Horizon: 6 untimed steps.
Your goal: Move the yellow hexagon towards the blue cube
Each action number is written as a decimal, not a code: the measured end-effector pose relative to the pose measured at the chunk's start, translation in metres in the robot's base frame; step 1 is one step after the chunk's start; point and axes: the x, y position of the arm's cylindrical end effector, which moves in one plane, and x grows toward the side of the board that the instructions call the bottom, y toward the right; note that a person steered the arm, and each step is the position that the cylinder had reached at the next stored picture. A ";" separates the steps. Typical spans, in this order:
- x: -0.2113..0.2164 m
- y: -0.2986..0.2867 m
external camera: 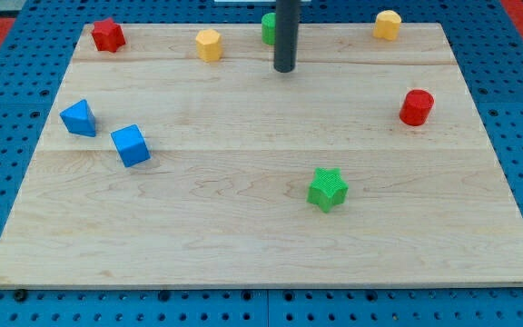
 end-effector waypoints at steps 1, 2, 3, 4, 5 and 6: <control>-0.015 -0.030; -0.034 -0.048; -0.054 -0.061; -0.063 -0.082; -0.069 -0.101; -0.069 -0.111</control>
